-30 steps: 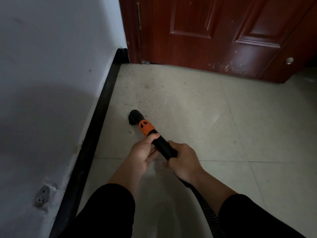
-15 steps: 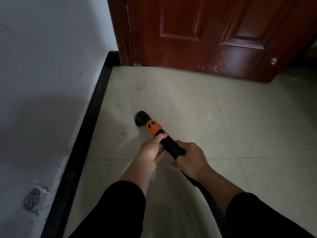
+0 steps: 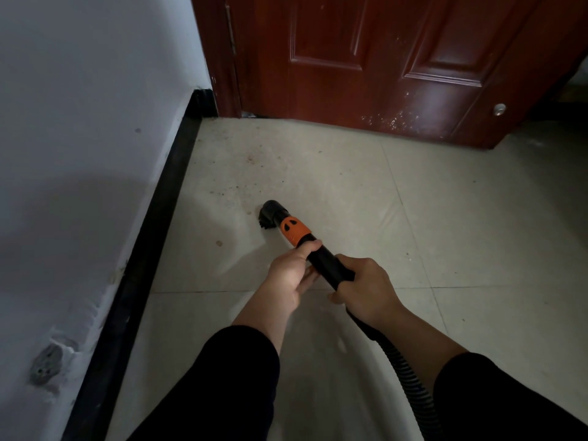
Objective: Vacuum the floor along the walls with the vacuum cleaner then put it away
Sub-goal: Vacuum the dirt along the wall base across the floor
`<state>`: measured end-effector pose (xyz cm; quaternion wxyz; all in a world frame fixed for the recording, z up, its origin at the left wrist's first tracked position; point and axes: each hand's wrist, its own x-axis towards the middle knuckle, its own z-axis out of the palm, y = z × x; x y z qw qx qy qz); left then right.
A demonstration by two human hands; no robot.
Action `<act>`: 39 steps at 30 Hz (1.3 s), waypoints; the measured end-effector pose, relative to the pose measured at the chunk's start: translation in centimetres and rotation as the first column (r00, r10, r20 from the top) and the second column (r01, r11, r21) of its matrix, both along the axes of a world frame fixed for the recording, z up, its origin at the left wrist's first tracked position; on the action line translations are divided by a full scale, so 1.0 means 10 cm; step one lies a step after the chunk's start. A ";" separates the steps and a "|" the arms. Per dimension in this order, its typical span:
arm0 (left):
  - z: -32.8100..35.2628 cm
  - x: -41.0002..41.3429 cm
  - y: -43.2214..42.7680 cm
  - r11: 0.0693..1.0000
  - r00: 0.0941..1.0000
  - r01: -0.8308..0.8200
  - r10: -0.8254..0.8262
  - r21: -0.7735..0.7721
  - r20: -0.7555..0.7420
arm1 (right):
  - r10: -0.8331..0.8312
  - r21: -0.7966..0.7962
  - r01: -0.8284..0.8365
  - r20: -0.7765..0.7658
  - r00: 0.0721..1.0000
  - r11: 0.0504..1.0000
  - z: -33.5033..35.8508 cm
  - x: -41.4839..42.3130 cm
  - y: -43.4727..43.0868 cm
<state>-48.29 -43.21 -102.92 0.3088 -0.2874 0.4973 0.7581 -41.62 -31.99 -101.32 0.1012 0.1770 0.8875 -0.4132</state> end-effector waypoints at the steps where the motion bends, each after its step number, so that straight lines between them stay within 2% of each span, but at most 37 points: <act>1: 0.00 0.01 0.02 1.000 1.000 0.001 -0.001 0.000 0.002 | -0.002 0.002 0.002 0.003 1.000 1.000 0.01 0.01 0.02; 19: 0.04 0.16 0.34 0.998 0.998 0.055 -0.055 -0.021 0.001 | -0.022 -0.017 0.023 0.039 0.999 1.000 0.11 0.20 0.35; 34: -0.01 -0.28 -0.11 0.984 0.994 0.102 -0.107 -0.146 -0.027 | -0.054 -0.077 0.055 0.016 0.998 0.996 -0.06 -0.19 -0.08; 39: -0.02 -0.52 -0.32 0.978 0.990 0.134 -0.139 -0.159 -0.021 | -0.014 -0.087 0.016 0.027 1.000 0.996 -0.10 -0.40 -0.20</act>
